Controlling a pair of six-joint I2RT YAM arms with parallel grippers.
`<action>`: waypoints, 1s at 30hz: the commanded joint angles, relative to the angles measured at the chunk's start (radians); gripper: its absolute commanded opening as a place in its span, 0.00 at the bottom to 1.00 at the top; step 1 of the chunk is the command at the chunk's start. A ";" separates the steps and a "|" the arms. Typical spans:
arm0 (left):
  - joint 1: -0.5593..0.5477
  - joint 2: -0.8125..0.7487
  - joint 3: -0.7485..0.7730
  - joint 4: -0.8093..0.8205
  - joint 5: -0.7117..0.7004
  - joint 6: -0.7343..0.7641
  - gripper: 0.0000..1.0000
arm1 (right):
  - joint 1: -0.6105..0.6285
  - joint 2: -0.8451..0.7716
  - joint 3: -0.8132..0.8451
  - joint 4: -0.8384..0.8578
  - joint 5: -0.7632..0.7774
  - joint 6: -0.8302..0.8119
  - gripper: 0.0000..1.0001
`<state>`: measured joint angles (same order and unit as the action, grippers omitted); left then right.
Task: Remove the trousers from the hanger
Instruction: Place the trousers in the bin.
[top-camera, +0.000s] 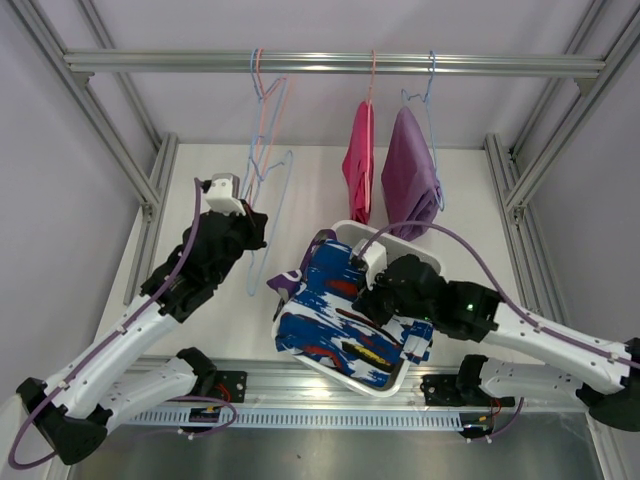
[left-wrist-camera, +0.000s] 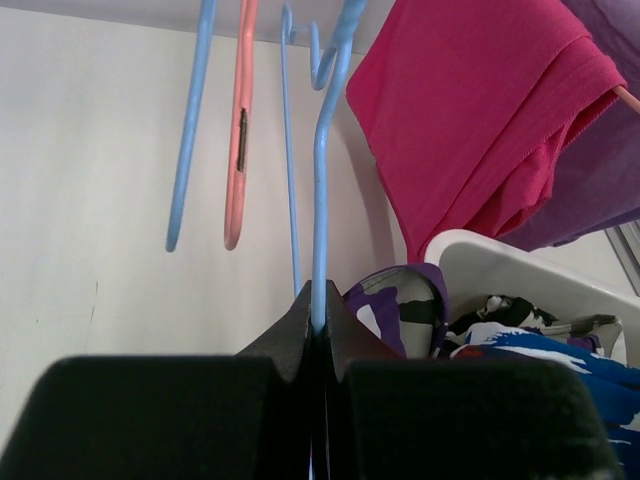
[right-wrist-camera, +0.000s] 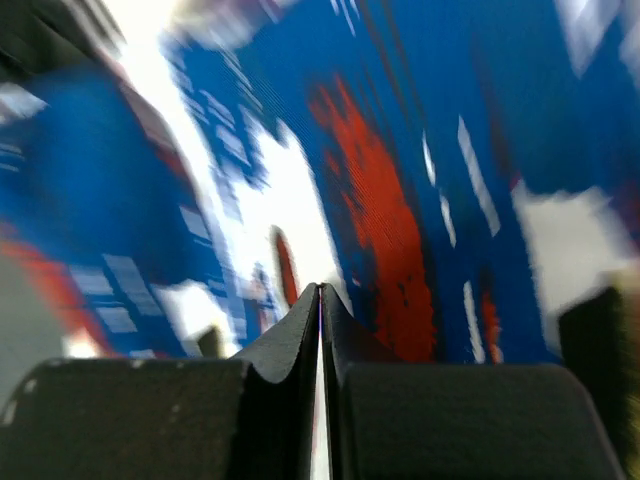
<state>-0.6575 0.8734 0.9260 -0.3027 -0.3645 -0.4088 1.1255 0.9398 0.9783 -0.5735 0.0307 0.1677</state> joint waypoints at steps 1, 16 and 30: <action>-0.025 -0.001 0.036 0.020 -0.024 0.027 0.01 | -0.030 0.040 -0.099 0.040 -0.052 0.050 0.04; -0.160 0.019 0.121 -0.079 -0.097 0.031 0.00 | -0.047 0.123 0.104 -0.106 -0.042 0.112 0.31; -0.159 0.147 0.390 -0.128 -0.215 0.151 0.00 | -0.049 -0.019 0.300 -0.218 0.072 0.052 0.63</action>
<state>-0.8104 0.9806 1.1954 -0.4793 -0.5064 -0.3397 1.0779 0.9272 1.2835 -0.7567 0.0708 0.2451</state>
